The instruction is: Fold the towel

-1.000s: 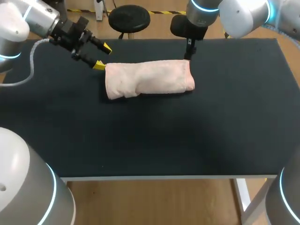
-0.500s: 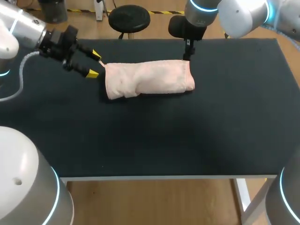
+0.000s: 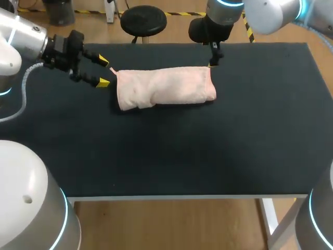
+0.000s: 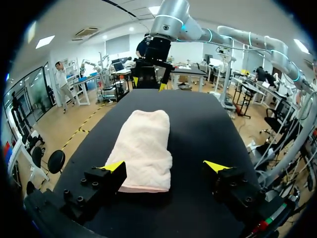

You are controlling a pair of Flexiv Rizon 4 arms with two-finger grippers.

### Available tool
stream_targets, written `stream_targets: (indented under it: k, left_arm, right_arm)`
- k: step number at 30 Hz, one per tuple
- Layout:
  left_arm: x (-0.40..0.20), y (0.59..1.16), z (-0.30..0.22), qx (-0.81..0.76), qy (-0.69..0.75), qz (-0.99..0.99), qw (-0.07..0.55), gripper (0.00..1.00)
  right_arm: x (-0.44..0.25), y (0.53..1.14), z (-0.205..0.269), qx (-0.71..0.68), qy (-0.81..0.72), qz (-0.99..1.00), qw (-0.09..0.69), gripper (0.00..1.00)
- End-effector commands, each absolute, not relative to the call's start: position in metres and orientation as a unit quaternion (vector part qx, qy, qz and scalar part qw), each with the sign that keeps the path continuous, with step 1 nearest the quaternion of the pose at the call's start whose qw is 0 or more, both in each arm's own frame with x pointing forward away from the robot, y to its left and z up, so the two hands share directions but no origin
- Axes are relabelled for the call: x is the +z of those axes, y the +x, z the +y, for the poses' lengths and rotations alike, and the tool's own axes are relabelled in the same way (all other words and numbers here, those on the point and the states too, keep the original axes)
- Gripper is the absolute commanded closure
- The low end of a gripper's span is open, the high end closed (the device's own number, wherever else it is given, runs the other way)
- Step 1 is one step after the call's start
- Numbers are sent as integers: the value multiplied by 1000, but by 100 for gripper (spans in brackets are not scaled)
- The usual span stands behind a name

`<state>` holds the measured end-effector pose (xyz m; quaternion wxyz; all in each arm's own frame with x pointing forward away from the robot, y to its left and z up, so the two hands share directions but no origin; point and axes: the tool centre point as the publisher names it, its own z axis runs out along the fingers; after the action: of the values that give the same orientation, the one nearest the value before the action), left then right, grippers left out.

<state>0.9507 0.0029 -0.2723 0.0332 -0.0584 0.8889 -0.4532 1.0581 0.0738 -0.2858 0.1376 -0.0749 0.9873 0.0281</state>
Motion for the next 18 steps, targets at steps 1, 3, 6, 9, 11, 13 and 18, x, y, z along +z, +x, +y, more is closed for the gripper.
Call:
stream_targets:
  k: [1,3,6,9,11,13,18]
  left_arm:
    - [-272,949,4,-453,-59,889,35,0]
    - [-272,949,4,-453,-59,889,35,0]
    - [-272,949,4,-453,-59,889,35,0]
    - [-272,949,4,-453,-59,889,35,0]
    - [-272,949,4,-453,-59,889,35,0]
    - [-272,949,4,-453,-59,889,35,0]
    - [-272,949,4,-453,-59,889,35,0]
  right_arm:
    - [-284,1059,76,24,-74,988,135,0]
    - [-284,1059,76,24,-74,988,135,0]
    - [-284,1059,76,24,-74,988,135,0]
    - [-284,1059,76,24,-74,988,135,0]
    - [-284,1059,76,24,-74,988,135,0]
    - [-282,1061,76,53,-55,987,142,0]
    - [-280,1061,83,149,11,978,147,0]
